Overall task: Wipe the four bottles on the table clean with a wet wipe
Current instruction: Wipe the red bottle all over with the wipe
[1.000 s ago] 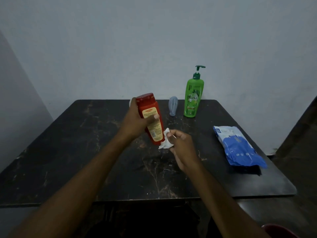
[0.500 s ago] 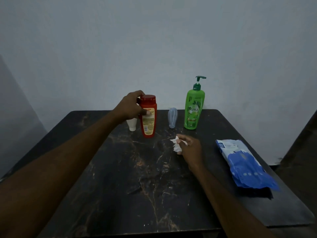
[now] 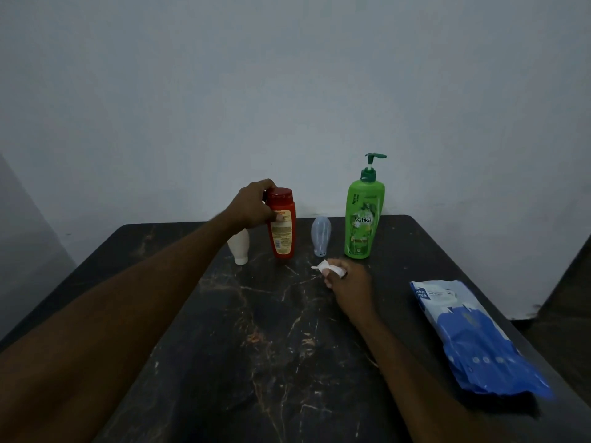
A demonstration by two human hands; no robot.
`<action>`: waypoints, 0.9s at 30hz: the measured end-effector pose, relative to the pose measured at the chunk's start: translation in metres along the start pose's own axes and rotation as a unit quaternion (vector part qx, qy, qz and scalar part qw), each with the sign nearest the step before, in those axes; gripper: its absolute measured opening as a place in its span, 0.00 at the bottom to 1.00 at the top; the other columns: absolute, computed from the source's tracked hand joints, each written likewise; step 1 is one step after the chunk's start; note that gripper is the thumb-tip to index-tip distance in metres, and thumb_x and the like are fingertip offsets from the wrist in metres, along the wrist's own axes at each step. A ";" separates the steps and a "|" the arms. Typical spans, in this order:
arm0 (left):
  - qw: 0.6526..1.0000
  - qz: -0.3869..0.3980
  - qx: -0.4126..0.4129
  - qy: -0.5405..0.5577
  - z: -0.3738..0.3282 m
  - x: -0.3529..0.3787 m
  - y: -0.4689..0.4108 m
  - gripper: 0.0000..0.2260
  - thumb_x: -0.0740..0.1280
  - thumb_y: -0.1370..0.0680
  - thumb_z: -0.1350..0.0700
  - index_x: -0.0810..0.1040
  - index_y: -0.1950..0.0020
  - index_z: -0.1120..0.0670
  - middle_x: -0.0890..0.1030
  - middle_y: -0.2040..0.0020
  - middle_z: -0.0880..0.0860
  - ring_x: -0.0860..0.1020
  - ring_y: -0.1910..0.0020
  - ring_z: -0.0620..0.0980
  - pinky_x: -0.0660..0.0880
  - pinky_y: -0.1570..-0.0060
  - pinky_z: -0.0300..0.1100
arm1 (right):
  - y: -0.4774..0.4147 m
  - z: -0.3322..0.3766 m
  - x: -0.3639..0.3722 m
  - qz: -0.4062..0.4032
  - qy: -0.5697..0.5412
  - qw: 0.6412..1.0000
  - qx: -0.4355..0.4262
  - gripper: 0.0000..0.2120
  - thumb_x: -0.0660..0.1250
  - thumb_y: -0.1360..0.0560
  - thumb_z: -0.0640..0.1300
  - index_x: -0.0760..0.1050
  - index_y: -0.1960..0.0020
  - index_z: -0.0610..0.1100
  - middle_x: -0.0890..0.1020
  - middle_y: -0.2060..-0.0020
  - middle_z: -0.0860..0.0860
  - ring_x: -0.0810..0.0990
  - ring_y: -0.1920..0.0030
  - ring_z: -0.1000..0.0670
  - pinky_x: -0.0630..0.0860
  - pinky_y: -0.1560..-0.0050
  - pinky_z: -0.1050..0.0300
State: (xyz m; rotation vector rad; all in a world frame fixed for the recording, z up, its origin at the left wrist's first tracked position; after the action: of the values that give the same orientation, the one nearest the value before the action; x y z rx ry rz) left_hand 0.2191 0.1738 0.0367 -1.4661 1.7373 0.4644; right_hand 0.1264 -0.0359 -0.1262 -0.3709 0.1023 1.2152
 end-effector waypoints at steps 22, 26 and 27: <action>0.998 0.044 -0.032 -0.016 0.015 0.013 -0.020 0.23 0.76 0.26 0.63 0.71 0.34 0.56 0.78 0.36 0.58 0.78 0.38 0.58 0.79 0.40 0.56 | 0.002 -0.002 -0.006 -0.025 -0.040 0.999 0.022 0.03 0.70 0.24 0.42 0.83 0.52 0.45 0.84 0.64 0.52 0.82 0.65 0.58 0.71 0.69 0.73; 0.998 0.046 -0.040 -0.030 0.015 0.014 -0.021 0.24 0.76 0.27 0.63 0.71 0.34 0.56 0.78 0.35 0.58 0.78 0.39 0.58 0.79 0.40 0.56 | 0.002 -0.002 -0.005 -0.026 -0.044 0.998 0.022 0.03 0.71 0.24 0.42 0.83 0.52 0.45 0.84 0.64 0.52 0.83 0.64 0.57 0.72 0.68 0.71; 0.998 0.046 -0.042 -0.033 0.015 0.014 -0.021 0.25 0.76 0.27 0.63 0.70 0.33 0.56 0.78 0.35 0.58 0.78 0.39 0.58 0.79 0.40 0.55 | 0.002 -0.002 -0.005 -0.025 -0.047 0.998 0.023 0.03 0.71 0.24 0.42 0.83 0.53 0.45 0.84 0.64 0.52 0.83 0.64 0.57 0.72 0.68 0.71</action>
State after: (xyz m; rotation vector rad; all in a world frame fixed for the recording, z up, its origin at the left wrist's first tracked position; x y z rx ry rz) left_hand 0.2437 0.1700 0.0216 -1.4171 1.7563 0.6330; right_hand 0.1234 -0.0407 -0.1274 -0.2745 0.0404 1.1764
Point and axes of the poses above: each hand's wrist, its own y-axis away from the middle knuckle, its own x-axis out of the palm, z = x × y, the point moved 9 cm from there along -y, towards the middle knuckle
